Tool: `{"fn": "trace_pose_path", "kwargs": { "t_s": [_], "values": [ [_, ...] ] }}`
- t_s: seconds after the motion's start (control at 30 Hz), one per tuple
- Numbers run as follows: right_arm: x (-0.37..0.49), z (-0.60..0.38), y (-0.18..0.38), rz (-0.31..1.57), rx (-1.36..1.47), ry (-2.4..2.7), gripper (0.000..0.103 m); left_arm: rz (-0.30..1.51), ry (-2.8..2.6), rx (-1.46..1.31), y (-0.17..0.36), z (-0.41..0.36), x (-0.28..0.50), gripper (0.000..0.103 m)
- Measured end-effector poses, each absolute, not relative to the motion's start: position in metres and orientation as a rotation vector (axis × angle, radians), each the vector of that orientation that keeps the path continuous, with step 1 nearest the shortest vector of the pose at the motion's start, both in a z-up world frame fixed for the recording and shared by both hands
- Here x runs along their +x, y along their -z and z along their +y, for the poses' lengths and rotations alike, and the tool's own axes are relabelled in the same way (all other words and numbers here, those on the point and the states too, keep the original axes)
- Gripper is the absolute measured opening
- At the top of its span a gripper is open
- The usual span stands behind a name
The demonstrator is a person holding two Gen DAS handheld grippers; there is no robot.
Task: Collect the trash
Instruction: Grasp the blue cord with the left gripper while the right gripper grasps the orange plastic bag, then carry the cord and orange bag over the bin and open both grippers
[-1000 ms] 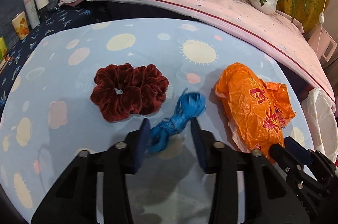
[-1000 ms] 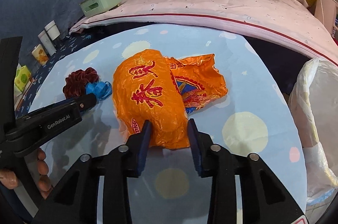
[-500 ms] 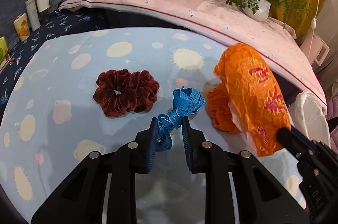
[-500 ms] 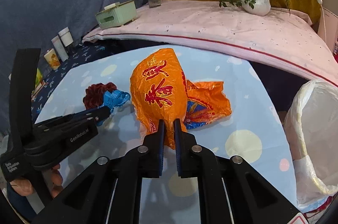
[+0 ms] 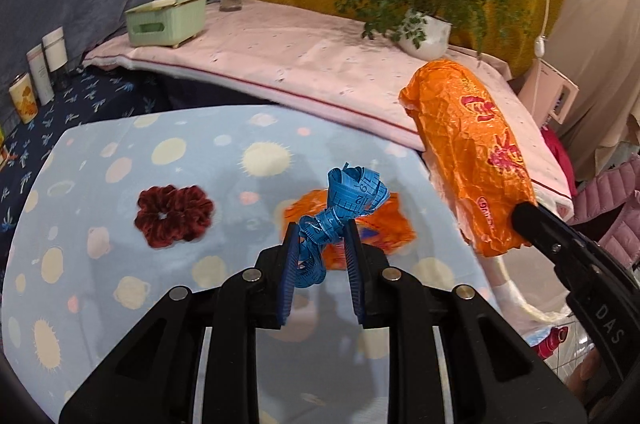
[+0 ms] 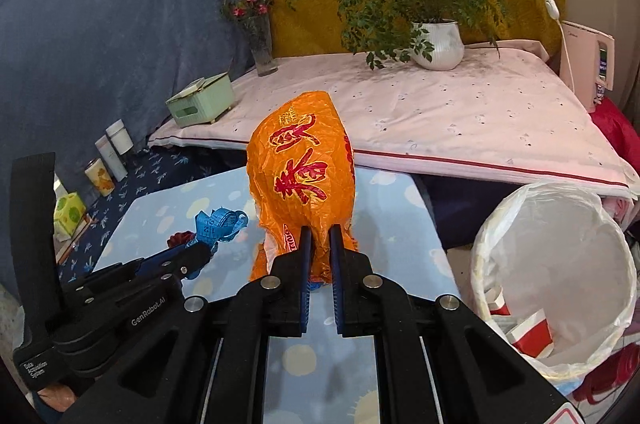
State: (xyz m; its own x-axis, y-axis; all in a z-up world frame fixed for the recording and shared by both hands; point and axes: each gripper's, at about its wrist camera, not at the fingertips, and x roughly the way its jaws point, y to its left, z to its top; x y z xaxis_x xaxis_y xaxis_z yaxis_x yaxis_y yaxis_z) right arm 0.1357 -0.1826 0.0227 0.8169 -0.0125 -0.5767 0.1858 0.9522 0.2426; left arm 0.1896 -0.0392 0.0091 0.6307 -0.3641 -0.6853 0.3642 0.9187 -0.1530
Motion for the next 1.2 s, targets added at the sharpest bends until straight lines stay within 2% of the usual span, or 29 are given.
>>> {"fn": "trace_pose_path", "kwargs": {
  "t_s": [0.6,1.2],
  "values": [
    [0.074,-0.282,-0.022,0.567,0.394,0.256,0.009,0.758,0.598,0.119,-0.028,-0.157,0.138,0.022],
    [0.027,-0.358,0.009,0.580,0.497,0.400,0.009,0.819,0.759,0.172,-0.008,-0.242,0.115,0.022]
  ]
}}
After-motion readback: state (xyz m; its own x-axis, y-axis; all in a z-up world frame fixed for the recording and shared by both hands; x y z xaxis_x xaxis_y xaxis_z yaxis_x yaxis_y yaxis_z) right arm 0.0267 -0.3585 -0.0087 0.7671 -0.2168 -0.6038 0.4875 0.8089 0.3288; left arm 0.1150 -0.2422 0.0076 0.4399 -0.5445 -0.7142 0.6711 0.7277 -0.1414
